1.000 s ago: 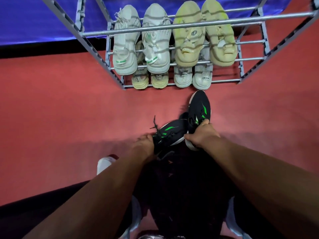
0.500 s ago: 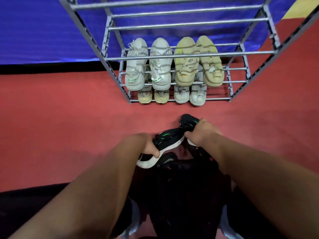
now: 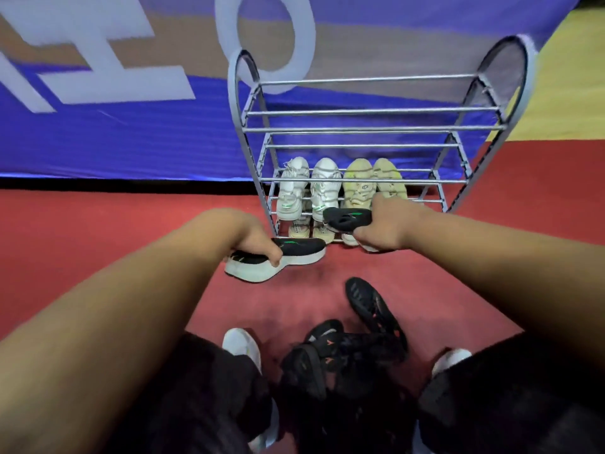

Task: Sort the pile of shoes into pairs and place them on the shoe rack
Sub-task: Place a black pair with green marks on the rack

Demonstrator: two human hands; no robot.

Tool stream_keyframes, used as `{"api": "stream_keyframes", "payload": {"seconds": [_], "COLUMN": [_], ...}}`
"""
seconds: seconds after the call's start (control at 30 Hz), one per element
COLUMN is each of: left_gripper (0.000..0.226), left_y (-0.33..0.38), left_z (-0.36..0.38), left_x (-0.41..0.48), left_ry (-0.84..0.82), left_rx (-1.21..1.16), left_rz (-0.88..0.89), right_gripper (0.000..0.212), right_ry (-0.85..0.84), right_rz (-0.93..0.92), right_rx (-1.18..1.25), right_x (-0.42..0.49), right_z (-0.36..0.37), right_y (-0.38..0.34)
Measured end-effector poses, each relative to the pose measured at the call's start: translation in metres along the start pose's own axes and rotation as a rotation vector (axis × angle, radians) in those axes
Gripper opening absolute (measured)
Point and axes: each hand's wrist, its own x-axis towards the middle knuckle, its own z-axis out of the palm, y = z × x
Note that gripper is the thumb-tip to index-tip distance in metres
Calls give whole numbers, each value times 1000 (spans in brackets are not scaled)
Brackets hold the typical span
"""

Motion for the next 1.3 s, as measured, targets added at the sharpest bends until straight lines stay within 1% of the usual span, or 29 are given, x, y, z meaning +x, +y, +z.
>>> {"api": "stream_keyframes", "payload": {"seconds": [0.1, 0.17, 0.2, 0.3, 0.37, 0.43, 0.53, 0.6, 0.7, 0.87, 1.0, 1.17, 1.23, 1.3], "left_gripper": [53, 48, 46, 36, 31, 32, 40, 40, 41, 43, 49, 52, 59, 69], "left_y": [-11, -15, -16, -11, -4, 3, 16, 24, 35, 52, 66, 78, 78, 76], "left_z": [-27, -38, -40, -38, -36, -38, -49, -58, -74, -93, -103, -108, -102, -97], "left_x": [-30, -40, -40, -26, -9, 7, 34, 52, 79, 126, 154, 176, 183, 186], "left_ry": [145, 265, 318, 451, 512, 552, 557, 542, 554, 670, 722, 704, 689, 666], "left_rx": [-102, -196, -267, -463, -486, -476, -455, -442, -395, -326, -290, -268, -251, -289], "left_rz": [-20, -22, -22, -13, -4, -13, -36, -47, -70, -120, -142, -136, -149, -163], "right_gripper": [58, 46, 43, 38, 39, 40, 43, 52, 52, 58, 61, 70, 74, 77], "right_ry": [58, 85, 99, 132, 147, 164, 233, 274, 339, 410, 457, 498, 480, 448], "right_rz": [10, 56, 81, 128, 149, 165, 187, 196, 198, 206, 256, 292, 276, 260], "right_rx": [98, 186, 221, 328, 402, 441, 452, 493, 524, 514, 545, 543, 521, 469], "right_x": [-6, -6, -4, 11, 24, 35, 61, 81, 113, 156, 185, 205, 207, 208], "right_z": [-16, -23, -25, -24, -21, -15, -9, -5, 3, 13, 18, 29, 36, 40], "right_y": [-4, -6, -8, -13, -17, -22, -31, -39, -45, -50, -53, -55, -56, -56]}}
